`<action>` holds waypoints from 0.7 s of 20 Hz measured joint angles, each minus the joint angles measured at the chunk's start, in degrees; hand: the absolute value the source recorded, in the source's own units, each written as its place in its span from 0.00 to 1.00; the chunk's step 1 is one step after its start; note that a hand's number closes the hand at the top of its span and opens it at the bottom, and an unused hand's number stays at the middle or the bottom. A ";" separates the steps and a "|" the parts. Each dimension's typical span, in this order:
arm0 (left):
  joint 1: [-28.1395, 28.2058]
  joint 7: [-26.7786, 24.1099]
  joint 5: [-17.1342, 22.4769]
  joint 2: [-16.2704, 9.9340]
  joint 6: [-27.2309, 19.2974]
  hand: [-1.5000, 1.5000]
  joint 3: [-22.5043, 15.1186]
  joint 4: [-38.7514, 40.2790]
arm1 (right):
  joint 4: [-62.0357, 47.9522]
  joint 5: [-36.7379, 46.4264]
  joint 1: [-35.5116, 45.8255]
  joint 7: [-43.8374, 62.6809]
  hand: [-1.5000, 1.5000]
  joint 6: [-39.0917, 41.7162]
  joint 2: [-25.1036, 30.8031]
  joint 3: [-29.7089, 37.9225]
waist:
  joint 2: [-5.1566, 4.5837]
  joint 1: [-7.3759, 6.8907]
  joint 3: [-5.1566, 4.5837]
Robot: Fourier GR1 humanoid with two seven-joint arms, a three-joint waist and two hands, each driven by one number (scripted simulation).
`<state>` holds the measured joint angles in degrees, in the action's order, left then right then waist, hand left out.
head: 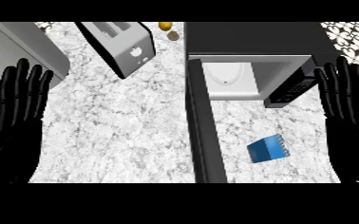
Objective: Pick up the milk, place it into the microwave and close the microwave
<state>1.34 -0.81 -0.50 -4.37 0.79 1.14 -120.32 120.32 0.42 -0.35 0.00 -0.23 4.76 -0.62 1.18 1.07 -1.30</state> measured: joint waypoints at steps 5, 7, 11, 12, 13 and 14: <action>2.53 0.58 -3.42 2.55 -2.12 0.00 -4.63 -1.82 | 8.63 -0.82 -6.90 1.87 0.00 2.05 1.22 -0.32 | -0.72 -0.47 0.93; 4.58 1.35 -2.33 3.24 -4.68 0.00 -6.84 -2.23 | 12.28 -2.58 -10.45 4.20 0.00 3.54 1.92 -0.72 | -0.74 -0.34 1.05; 10.82 0.12 3.13 3.93 -9.41 0.00 -11.61 -3.26 | 15.66 -6.30 -18.22 5.22 0.00 6.99 2.72 -1.19 | -0.77 -0.39 1.19; 12.64 -1.10 3.25 4.02 -10.58 0.00 -13.56 -3.16 | 16.32 -6.31 -20.45 4.48 0.00 7.63 2.47 -1.60 | -0.79 -0.42 1.22; 15.17 -2.76 3.52 4.09 -10.96 0.00 -15.11 -3.46 | 17.00 -7.36 -22.37 4.00 0.00 8.48 2.58 -1.15 | -0.80 -0.51 1.24; 16.34 -3.49 3.75 4.15 -11.50 0.00 -16.30 -3.66 | 16.79 -7.03 -24.34 2.63 0.00 9.44 2.33 -1.55 | -0.82 -0.54 1.25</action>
<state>17.68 -4.30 3.25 -0.22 -10.71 -15.15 -123.99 137.11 -6.61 -24.69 2.63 9.21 7.09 -2.17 0.36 0.53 -0.05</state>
